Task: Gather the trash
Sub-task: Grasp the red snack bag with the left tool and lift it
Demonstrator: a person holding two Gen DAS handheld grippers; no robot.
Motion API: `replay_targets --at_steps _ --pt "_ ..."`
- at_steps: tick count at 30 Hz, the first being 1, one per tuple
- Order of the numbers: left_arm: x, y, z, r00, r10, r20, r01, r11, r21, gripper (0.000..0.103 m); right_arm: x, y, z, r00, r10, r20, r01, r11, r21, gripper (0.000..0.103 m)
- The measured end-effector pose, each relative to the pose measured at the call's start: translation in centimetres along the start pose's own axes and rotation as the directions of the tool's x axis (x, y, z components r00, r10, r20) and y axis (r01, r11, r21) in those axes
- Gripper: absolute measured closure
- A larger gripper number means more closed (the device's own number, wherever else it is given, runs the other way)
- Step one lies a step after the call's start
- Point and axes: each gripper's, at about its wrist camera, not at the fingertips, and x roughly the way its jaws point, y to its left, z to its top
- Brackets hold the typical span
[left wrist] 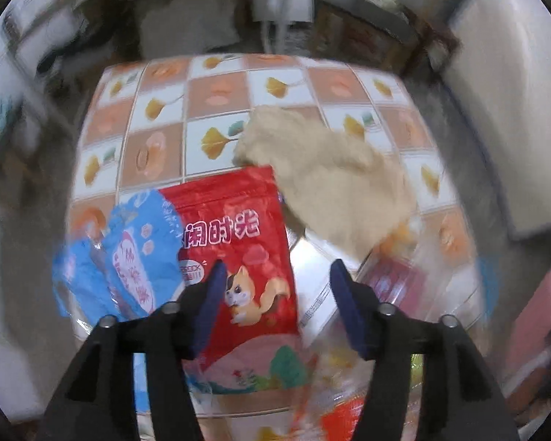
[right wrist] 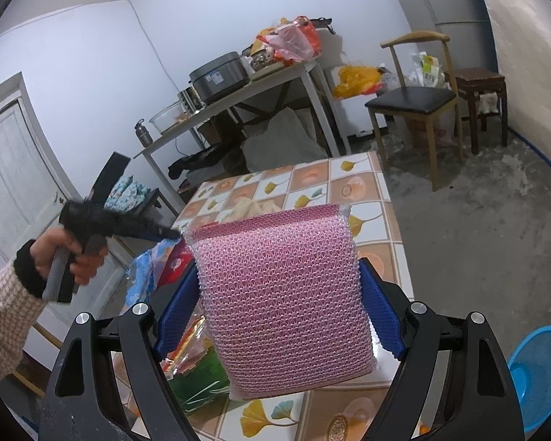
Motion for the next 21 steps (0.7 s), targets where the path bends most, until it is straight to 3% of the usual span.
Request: replay_targets --at_steps 4,7,14,21 --pt "2.6 -3.0 -1.6 0.993 0.119 -0.018 -0.114 0.981 0.156 0.043 0.2 0.1 -0.2 1.000 0.004 -0.004 -0.004 1.000 0.009 0.025" --pt "4.7 -3.4 -2.1 0.986 0.157 -0.050 -0.146 0.974 0.175 0.044 0.0 0.1 -0.3 1.000 0.007 -0.002 -0.007 1.000 0.009 0.025" --pt "6.8 -1.7 -2.8 0.985 0.123 -0.119 -0.114 0.990 0.077 0.084 -0.2 0.2 -0.3 1.000 0.007 0.000 -0.007 1.000 0.012 0.025" --pt "6.0 -2.0 -3.1 0.991 0.111 -0.073 -0.107 0.992 0.061 0.103 -0.2 0.2 -0.2 1.000 0.007 0.001 -0.007 1.000 0.014 0.025"
